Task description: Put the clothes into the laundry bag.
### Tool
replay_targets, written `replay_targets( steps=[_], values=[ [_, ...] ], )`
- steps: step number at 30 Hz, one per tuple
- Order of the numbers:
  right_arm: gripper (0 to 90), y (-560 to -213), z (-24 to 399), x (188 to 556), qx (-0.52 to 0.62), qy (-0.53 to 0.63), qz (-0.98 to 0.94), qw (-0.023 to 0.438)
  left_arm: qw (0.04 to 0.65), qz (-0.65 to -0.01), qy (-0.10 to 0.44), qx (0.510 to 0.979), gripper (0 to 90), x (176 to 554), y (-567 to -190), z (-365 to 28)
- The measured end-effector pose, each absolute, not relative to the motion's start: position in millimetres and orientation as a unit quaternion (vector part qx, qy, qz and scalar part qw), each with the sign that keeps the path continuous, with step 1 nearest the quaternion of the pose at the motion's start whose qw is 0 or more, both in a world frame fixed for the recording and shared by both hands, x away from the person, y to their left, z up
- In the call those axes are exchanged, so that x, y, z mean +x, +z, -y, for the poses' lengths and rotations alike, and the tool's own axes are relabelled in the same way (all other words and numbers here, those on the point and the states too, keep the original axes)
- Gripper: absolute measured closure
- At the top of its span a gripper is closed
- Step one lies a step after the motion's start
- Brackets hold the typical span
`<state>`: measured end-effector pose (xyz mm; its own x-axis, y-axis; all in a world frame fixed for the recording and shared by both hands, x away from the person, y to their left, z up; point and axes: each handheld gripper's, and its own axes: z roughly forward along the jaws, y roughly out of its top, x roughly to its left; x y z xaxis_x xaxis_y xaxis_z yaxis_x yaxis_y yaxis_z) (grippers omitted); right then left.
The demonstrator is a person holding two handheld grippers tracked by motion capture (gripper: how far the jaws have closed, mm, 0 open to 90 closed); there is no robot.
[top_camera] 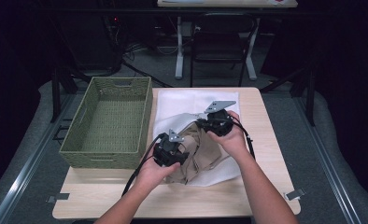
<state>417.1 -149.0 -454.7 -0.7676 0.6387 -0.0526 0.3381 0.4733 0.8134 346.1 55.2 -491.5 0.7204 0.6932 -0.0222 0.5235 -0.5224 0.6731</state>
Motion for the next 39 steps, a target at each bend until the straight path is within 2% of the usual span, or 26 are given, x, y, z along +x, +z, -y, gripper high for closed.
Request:
replay_targets(
  steps=[9,17,24,39],
  values=[
    [85.4,-460.5,142.8,412.5,0.282,0.411,-0.849,0.176,0.353,-0.352,0.120,0.859,53.0,338.8,-488.4,-69.2],
    [85.4,-466.2,137.7,407.8,0.277,0.400,-0.856,0.175,0.367,-0.350,0.113,0.854,49.2,331.2,-493.7,-69.2],
    [85.5,-467.0,135.3,405.4,0.274,0.397,-0.858,0.176,0.357,-0.355,0.083,0.860,46.5,333.7,-508.5,-62.3],
    [85.4,-466.7,133.8,404.3,0.271,0.397,-0.859,0.177,0.334,-0.369,0.089,0.863,42.0,346.8,-532.5,-43.7]
  ],
)
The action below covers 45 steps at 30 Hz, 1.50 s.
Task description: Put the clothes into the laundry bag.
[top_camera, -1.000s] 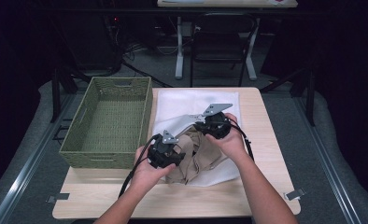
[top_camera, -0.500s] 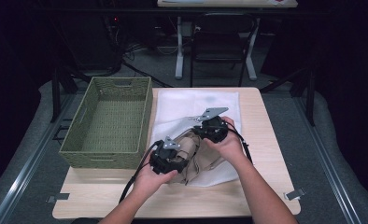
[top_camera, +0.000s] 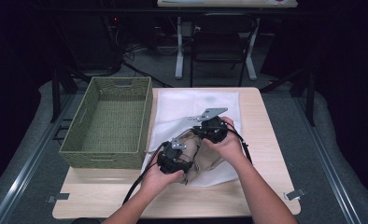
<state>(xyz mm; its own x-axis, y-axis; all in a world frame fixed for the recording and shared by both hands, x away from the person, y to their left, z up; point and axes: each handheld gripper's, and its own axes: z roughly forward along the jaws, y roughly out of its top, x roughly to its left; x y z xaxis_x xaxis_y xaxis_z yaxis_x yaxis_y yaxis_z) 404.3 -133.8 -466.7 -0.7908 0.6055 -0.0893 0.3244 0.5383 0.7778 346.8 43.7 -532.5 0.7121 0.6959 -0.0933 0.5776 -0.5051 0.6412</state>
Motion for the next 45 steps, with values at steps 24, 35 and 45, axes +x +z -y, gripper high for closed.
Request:
replay_targets(
  steps=[24,35,45],
  values=[
    [85.5,-466.0,133.4,404.8,0.268,0.399,-0.859,0.176,0.319,-0.385,0.098,0.860,76.0,357.1,-542.2,-37.6],
    [85.5,-465.6,134.4,405.1,0.268,0.402,-0.858,0.176,0.322,-0.400,0.102,0.852,76.8,366.4,-536.8,-35.7],
    [85.5,-465.2,134.5,404.8,0.269,0.403,-0.857,0.174,0.333,-0.411,0.103,0.842,76.8,374.7,-534.4,-35.2]
  ],
)
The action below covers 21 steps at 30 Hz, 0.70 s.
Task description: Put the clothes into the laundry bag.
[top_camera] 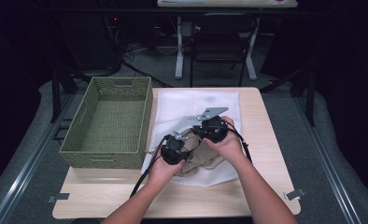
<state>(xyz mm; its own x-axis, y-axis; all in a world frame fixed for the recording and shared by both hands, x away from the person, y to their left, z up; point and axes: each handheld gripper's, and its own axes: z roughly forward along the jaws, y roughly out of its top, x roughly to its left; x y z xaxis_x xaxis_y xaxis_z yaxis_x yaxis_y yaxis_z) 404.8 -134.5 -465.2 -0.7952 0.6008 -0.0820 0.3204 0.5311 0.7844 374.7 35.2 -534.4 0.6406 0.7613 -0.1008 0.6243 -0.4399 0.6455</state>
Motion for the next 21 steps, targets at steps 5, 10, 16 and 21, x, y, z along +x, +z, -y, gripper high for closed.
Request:
replay_targets(
  steps=[5,10,16,21],
  values=[
    [85.5,-464.7,134.6,404.6,0.268,0.404,-0.857,0.174,0.339,-0.421,0.102,0.835,76.8,379.6,-531.6,-33.4],
    [85.5,-465.0,134.2,404.4,0.268,0.403,-0.858,0.174,0.341,-0.425,0.102,0.832,76.9,384.9,-530.2,-32.5],
    [85.5,-464.3,133.9,403.6,0.266,0.403,-0.858,0.175,0.342,-0.434,0.106,0.827,76.9,391.9,-526.9,-34.2],
    [85.5,-464.4,132.8,403.1,0.265,0.402,-0.859,0.175,0.343,-0.442,0.107,0.822,76.9,397.7,-525.9,-34.6]
  ],
)
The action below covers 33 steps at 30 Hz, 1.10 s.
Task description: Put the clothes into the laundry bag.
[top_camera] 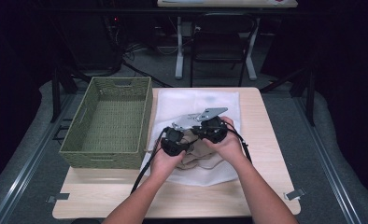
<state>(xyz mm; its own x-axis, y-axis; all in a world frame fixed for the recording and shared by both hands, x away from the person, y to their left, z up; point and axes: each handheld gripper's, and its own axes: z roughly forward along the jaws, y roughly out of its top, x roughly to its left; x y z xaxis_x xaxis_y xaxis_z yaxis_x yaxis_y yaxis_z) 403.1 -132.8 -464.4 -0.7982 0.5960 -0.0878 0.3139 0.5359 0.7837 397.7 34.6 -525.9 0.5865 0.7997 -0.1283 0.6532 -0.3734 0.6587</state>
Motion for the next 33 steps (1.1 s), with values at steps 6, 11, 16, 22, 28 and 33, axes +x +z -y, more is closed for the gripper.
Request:
replay_targets(
  steps=[6,11,16,22,28,33],
  values=[
    [85.6,-464.2,131.9,402.3,0.264,0.402,-0.859,0.175,0.344,-0.451,0.107,0.816,76.9,403.2,-526.5,-33.1],
    [85.7,-464.3,131.2,401.9,0.262,0.402,-0.860,0.176,0.346,-0.465,0.105,0.808,76.8,410.0,-525.6,-29.1],
    [85.8,-464.4,131.2,402.0,0.261,0.402,-0.860,0.175,0.347,-0.473,0.104,0.803,76.8,415.6,-525.8,-27.1],
    [86.0,-464.9,129.1,400.8,0.258,0.399,-0.863,0.174,0.352,-0.486,0.103,0.793,76.8,421.3,-528.6,-25.9],
    [86.0,-465.5,128.0,400.7,0.254,0.397,-0.865,0.173,0.355,-0.494,0.107,0.787,76.8,425.5,-531.0,-25.6],
    [86.0,-465.0,129.6,401.1,0.257,0.399,-0.863,0.175,0.359,-0.486,0.108,0.790,72.8,424.3,-531.7,-24.8]
  ],
)
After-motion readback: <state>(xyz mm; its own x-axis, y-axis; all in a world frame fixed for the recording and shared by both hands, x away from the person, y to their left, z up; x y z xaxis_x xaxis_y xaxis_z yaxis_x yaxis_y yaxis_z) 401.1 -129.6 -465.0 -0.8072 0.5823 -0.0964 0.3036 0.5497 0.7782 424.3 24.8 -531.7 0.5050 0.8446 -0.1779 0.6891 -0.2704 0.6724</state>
